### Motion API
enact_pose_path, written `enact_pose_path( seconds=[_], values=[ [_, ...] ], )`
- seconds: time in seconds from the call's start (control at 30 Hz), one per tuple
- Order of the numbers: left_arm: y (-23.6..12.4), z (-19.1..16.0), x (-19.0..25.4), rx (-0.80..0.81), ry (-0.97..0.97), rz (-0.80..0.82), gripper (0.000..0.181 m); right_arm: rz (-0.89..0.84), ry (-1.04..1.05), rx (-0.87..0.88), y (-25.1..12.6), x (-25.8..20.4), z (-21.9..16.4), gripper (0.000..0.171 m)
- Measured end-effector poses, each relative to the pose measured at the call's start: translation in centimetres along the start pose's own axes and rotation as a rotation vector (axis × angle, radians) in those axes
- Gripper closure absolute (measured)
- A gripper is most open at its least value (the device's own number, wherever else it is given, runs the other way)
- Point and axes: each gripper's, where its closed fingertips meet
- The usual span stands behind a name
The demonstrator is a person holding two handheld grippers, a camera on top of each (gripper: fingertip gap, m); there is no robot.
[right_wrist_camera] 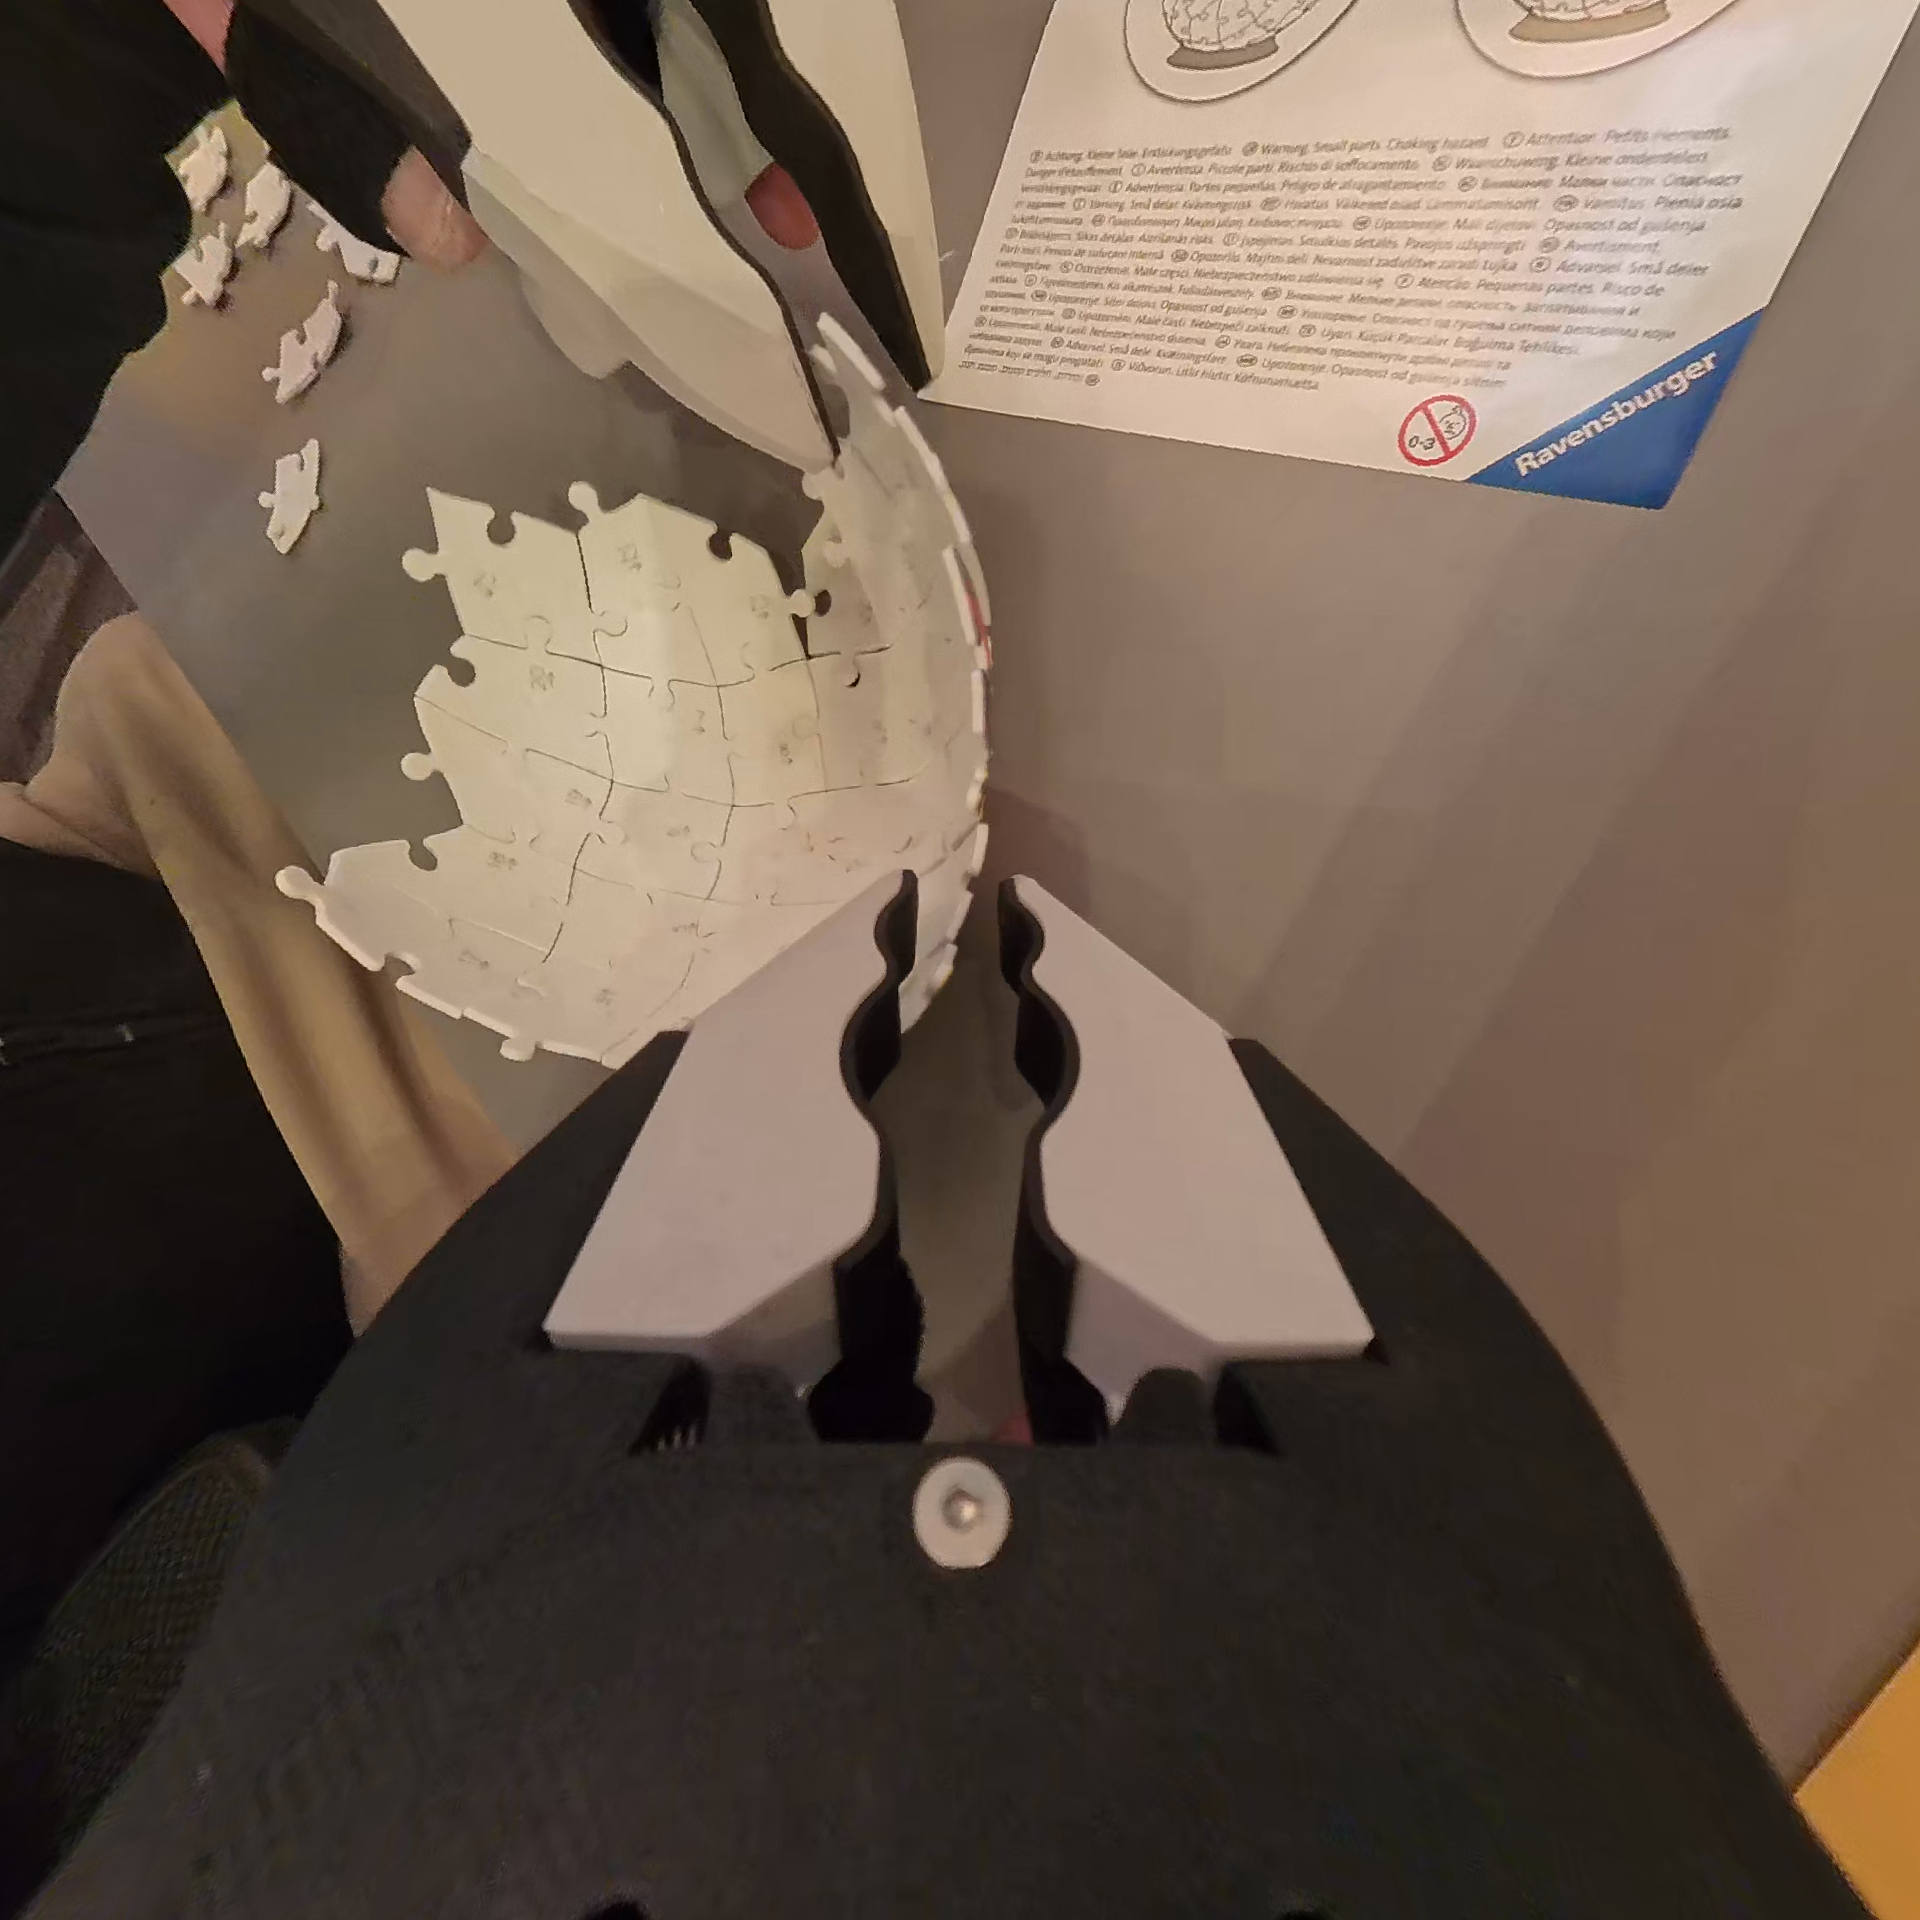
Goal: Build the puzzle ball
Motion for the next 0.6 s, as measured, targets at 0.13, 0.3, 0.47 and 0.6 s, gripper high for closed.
enact_pose_path(
  seconds=[0.13, 0.3, 0.47, 0.6],
  values=[
    [-0.5, -1.4, 0.1, -0.019, -0.036, 0.005, 0.155, 0.008, 0.001, 0.003, 0.1, -0.2, -0.1, 0.157],
    [0.6, -3.1, 0.8, -0.060, -0.089, -0.040, 0.150, 0.019, -0.004, 0.001, 0.3, -0.4, 0.1, 0.157],
    [1.7, -3.1, 1.4, -0.053, -0.119, -0.062, 0.157, 0.020, -0.005, -0.002, 0.5, -0.6, 0.1, 0.157],
    [2.0, -3.0, 1.4, -0.053, -0.136, -0.040, 0.176, 0.022, -0.001, 0.008, 0.4, -0.6, 0.2, 0.159]
  ],
)
Point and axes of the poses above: each gripper's, where its closed fingertips meet, y out along the fingers, z out of its top, x = y × z across the jaws, and after that the axes turned 1 degree about -z, right-handed
